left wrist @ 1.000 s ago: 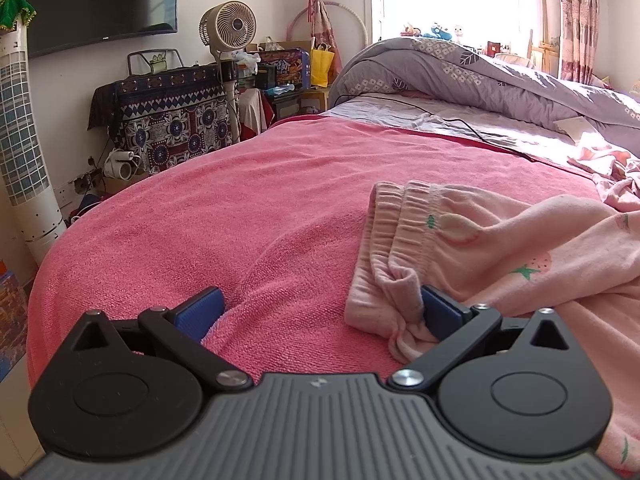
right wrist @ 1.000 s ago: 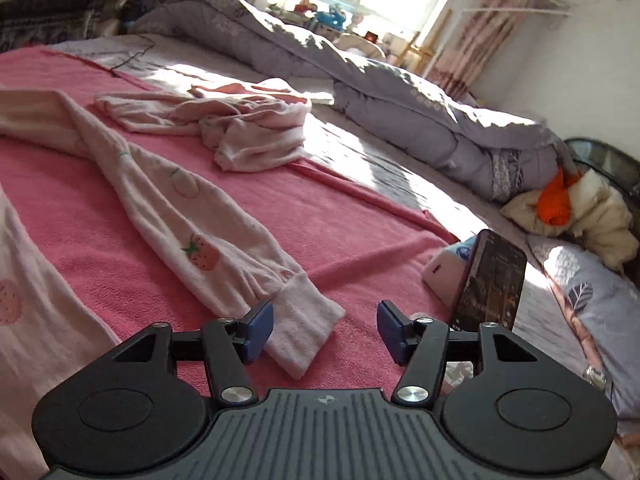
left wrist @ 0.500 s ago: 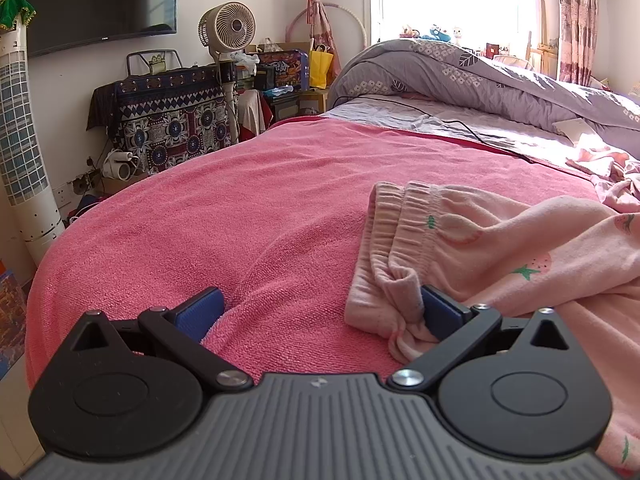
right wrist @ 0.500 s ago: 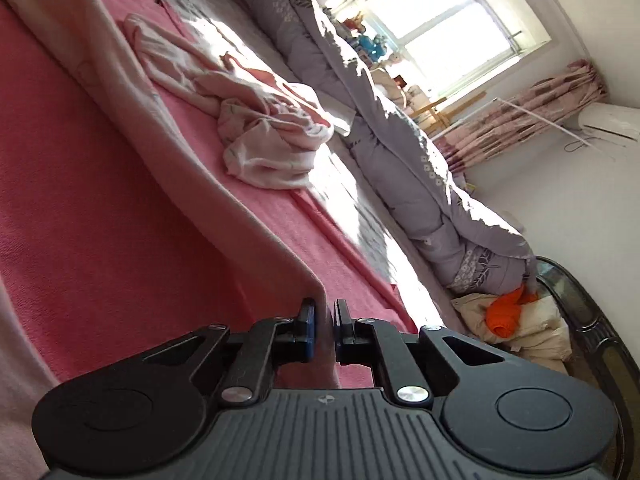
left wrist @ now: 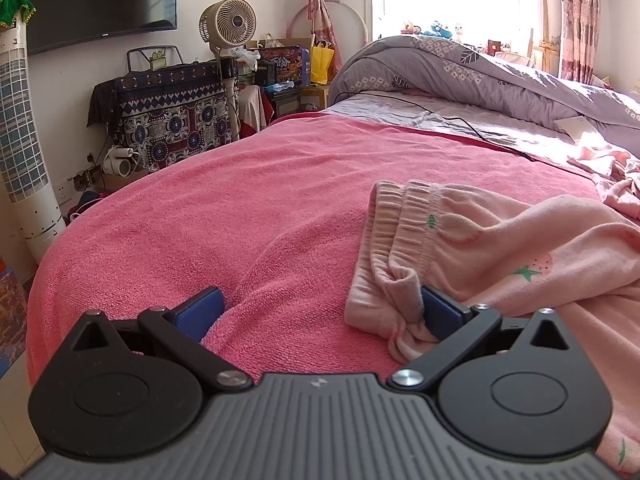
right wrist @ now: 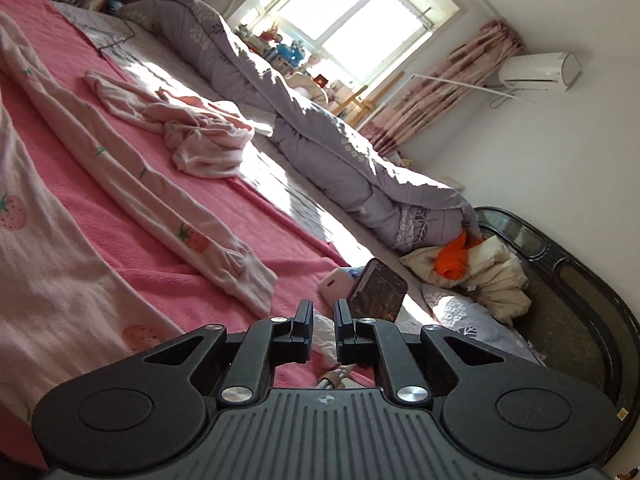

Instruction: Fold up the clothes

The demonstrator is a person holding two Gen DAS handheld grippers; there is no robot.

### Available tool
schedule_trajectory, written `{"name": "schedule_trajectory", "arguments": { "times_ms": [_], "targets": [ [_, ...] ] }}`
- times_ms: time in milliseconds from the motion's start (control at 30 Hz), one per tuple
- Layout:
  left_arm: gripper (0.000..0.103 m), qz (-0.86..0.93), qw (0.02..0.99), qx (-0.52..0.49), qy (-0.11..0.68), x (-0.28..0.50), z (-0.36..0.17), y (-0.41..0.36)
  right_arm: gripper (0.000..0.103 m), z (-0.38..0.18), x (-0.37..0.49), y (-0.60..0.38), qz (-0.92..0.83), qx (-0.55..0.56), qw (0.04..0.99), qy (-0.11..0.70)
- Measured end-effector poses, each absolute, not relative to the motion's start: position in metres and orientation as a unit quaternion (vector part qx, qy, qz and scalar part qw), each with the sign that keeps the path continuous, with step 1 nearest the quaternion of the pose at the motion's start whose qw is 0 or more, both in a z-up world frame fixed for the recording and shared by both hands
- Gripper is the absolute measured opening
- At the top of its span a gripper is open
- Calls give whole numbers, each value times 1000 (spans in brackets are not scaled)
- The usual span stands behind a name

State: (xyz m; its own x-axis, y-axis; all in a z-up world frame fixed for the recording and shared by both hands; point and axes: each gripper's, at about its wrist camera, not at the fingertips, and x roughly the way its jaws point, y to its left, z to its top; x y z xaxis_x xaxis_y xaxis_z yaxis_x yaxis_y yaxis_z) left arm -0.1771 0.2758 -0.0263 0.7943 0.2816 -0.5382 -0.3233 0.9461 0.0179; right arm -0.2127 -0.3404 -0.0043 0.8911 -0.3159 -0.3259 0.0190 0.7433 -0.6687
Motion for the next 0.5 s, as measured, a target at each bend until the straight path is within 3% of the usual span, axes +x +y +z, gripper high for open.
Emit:
{"name": "schedule_trajectory", "arguments": {
  "times_ms": [167,300,433,500],
  "targets": [
    [103,162,946,-39,278,-177,-26,275,44,-31,-176,-290,-3,-436,873,217],
    [103,159,948,-40,274,-179,-27,277,45,-55,-142,-260,55,-494,835,236],
    [103,158,949,-39,271,-180,-28,277,29,-68,-110,-253,65,-503,824,254],
    [103,159,949,-39,269,-180,-29,276,29,-72,-95,-255,59,-502,823,260]
  ]
}}
